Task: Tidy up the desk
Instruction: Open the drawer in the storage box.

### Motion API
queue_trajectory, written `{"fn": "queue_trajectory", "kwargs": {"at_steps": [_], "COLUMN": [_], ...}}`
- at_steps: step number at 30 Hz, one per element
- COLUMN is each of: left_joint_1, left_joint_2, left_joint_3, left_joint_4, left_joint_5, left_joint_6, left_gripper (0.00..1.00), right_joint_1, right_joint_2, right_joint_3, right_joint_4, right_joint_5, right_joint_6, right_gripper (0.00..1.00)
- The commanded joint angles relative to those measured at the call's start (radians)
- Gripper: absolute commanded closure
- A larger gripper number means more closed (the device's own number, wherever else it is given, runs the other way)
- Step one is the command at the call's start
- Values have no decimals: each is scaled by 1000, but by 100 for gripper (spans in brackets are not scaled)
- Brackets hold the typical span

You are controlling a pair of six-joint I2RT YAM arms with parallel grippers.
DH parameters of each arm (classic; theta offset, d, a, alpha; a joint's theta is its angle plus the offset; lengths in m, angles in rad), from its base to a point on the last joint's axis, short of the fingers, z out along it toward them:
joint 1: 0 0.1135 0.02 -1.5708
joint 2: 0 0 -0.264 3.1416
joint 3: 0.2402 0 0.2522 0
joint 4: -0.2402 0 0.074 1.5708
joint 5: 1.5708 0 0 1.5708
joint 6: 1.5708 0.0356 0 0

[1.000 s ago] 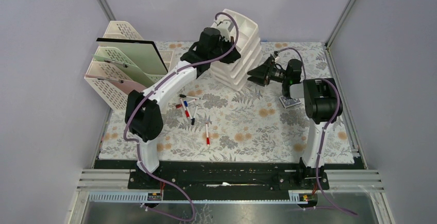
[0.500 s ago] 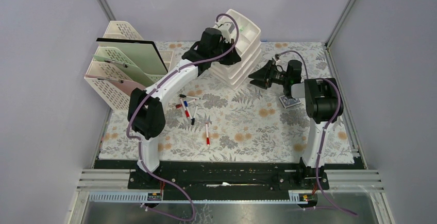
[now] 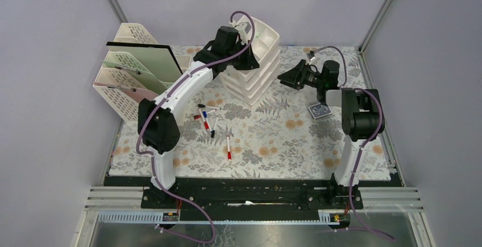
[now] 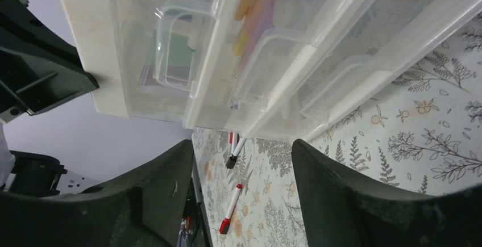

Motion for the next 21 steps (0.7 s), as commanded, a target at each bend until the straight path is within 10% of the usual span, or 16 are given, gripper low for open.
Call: {"fn": "queue_trajectory", "kwargs": {"at_steps": [1, 13, 21], "left_joint_1": [15, 37, 51], "left_joint_2": [-87, -143, -183], "left_joint_3": [16, -31, -107], "left_joint_4": [-6, 47, 111], "left_joint_5": [45, 125, 151], "left_joint_6": [-156, -254, -295], "left_gripper": [100, 100, 100], "right_joint_1": [17, 41, 57], "right_joint_2": [-36, 30, -15], "right_joint_3": [-54, -32, -57], "right_joint_4": [188, 338, 57], "right_joint_5": [-2, 35, 103], "right_joint_6": [115, 298, 133], "right_gripper": [29, 28, 26]}}
